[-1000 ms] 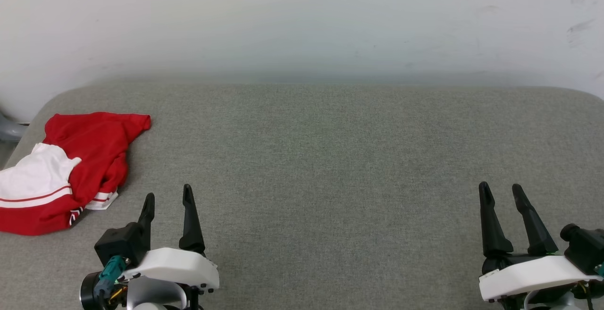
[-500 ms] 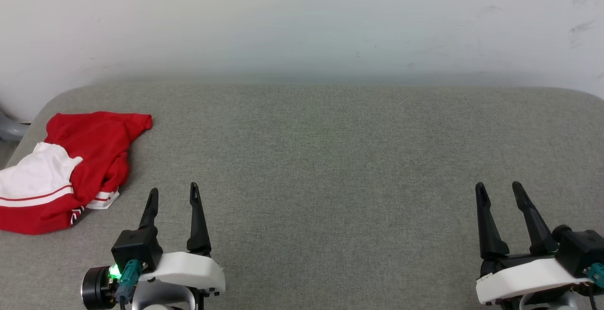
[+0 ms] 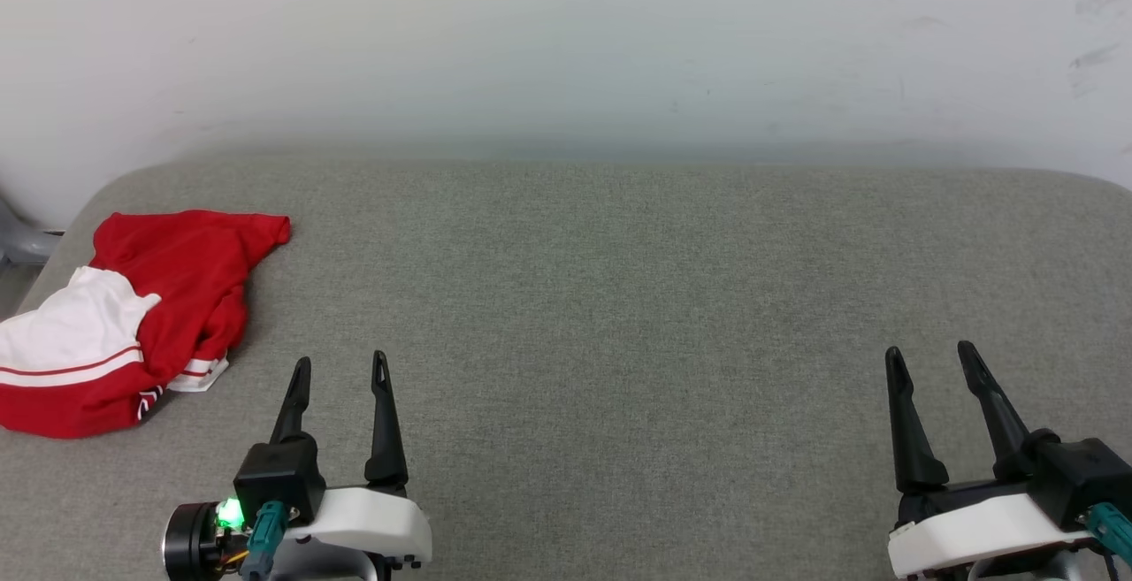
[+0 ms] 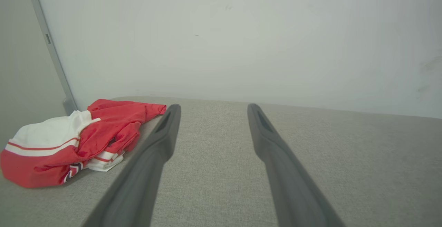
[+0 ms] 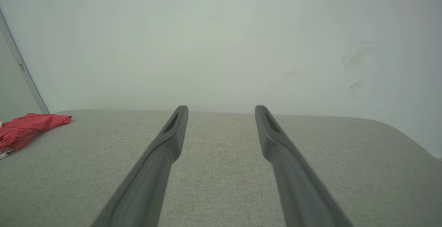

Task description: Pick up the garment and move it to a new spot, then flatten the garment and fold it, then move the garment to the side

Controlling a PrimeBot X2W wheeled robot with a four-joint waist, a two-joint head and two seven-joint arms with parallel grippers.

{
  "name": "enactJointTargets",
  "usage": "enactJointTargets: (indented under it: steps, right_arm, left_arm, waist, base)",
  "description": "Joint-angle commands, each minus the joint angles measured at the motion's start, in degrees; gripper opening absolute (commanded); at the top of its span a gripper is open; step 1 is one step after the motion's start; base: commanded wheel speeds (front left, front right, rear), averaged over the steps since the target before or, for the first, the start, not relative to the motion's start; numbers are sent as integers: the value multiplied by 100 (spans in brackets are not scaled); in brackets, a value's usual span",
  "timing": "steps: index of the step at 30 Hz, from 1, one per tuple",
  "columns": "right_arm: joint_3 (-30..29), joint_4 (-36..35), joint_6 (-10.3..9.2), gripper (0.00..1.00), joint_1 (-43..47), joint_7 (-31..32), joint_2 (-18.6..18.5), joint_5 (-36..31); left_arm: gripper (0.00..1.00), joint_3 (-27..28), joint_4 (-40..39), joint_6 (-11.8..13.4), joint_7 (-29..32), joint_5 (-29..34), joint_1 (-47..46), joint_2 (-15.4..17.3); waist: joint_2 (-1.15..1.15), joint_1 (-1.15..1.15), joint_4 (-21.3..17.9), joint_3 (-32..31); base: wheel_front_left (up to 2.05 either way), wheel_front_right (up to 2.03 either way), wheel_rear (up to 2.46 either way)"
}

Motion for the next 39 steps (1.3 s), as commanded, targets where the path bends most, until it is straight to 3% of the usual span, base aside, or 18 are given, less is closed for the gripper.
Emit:
enactJointTargets:
  steps: [1, 17, 39]
  right_arm:
    - [-1, -15, -2, 100, 61, -56, 4, -96]
    - [-60, 12, -3, 100, 104, -214, 6, -58]
    - [-38, 139, -3, 100, 81, -206, 6, 152]
  left_arm:
    - [100, 41, 2, -61, -54, 130, 71, -2]
    - [100, 414, 92, -610, -220, 600, 178, -316]
    - [100, 626, 225, -812, -207, 688, 170, -418]
  waist:
    - [0, 0, 3, -7]
    - [0, 0, 25, -12]
    - [0, 0, 34, -16]
  base:
    - [0, 0, 0]
    - [0, 0, 0]
    - [0, 0, 0]
